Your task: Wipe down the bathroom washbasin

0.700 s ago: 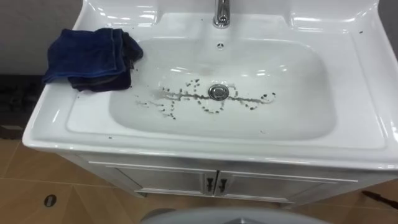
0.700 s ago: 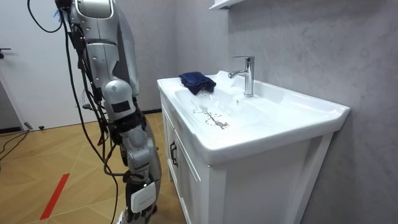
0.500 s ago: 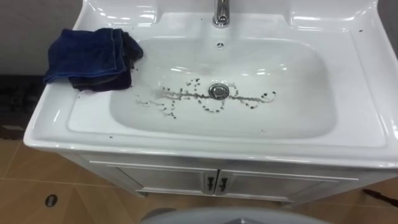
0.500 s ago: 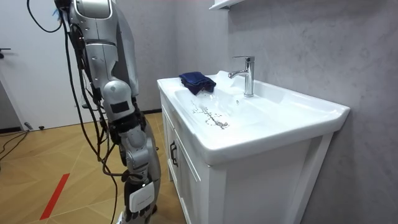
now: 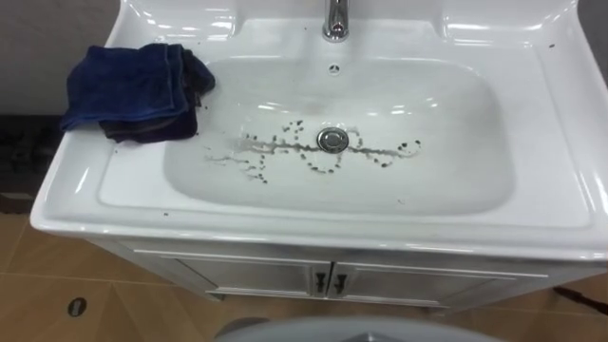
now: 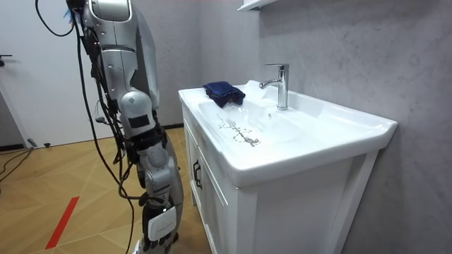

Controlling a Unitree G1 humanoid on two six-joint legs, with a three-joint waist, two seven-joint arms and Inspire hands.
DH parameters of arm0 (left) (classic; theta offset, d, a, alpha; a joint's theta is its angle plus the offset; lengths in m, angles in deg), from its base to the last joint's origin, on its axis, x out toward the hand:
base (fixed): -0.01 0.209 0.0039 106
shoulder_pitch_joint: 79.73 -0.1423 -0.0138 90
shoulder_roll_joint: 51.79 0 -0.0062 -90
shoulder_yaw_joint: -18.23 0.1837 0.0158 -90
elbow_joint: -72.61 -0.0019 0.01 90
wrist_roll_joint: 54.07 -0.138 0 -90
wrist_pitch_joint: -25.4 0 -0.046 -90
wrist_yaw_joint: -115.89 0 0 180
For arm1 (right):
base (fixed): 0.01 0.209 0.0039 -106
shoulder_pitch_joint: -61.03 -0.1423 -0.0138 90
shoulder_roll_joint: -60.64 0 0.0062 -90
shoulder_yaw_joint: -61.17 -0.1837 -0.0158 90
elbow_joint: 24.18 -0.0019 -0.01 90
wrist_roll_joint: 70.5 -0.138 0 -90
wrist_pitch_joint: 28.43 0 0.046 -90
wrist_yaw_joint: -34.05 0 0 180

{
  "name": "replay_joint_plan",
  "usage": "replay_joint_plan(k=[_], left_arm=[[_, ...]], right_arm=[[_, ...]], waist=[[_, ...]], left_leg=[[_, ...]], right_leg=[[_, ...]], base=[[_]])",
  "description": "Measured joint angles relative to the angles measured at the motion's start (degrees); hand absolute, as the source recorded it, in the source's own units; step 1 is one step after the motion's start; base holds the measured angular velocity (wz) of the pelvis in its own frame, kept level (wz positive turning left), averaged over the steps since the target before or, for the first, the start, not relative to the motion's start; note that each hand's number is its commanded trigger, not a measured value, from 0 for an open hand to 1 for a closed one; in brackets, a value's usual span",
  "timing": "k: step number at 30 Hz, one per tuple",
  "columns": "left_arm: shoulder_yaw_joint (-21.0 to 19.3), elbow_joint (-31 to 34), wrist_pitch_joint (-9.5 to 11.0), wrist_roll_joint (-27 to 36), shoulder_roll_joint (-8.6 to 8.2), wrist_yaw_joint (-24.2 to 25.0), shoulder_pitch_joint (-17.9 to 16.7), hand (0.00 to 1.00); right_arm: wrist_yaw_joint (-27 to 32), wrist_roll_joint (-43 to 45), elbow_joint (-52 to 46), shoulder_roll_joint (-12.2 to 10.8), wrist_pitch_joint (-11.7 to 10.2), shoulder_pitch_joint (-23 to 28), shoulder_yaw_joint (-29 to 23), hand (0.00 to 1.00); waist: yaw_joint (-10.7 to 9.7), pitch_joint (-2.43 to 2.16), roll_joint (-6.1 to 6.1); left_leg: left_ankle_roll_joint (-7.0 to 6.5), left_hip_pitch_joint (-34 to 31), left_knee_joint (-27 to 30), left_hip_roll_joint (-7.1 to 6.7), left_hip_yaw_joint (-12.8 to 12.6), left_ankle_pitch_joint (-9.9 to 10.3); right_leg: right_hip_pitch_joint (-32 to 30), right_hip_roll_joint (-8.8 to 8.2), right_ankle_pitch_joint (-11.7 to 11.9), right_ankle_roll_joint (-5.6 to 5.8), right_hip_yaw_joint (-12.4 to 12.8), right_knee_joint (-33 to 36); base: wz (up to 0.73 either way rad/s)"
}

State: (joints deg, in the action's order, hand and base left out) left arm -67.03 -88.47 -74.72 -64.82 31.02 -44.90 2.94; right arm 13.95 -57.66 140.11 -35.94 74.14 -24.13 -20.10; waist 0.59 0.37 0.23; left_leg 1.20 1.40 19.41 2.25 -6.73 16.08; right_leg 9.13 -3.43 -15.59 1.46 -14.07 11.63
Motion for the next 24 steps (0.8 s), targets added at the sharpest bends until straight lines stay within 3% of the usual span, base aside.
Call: replay_joint_plan(k=[10, 24], left_arm=[[-0.1, 0.0, 0.0, 2.4, -0.01, -1.8, -0.3, 0.00], [-5.2, 0.0, -0.4, 18.1, -0.03, -7.0, -3.4, 0.00]], right_arm=[[0.7, 0.0, 0.1, 0.0, 0.0, -0.3, 0.1, 0.00], [0.7, -0.2, 2.7, 0.0, 0.0, -0.9, -2.2, 0.00]], waist=[[0.0, 0.11, 0.12], [1.3, 0.43, 0.42]], left_leg=[[0.00, 0.3, -0.1, -0.03, -0.1, 0.0], [0.00, 0.2, -0.2, -0.72, 1.9, 0.0]], right_leg=[[0.2, -0.07, 0.0, 0.00, -0.3, -0.1], [1.4, -0.23, 0.0, 0.06, -2.0, -0.9]], base=[[0.00], [0.07]])
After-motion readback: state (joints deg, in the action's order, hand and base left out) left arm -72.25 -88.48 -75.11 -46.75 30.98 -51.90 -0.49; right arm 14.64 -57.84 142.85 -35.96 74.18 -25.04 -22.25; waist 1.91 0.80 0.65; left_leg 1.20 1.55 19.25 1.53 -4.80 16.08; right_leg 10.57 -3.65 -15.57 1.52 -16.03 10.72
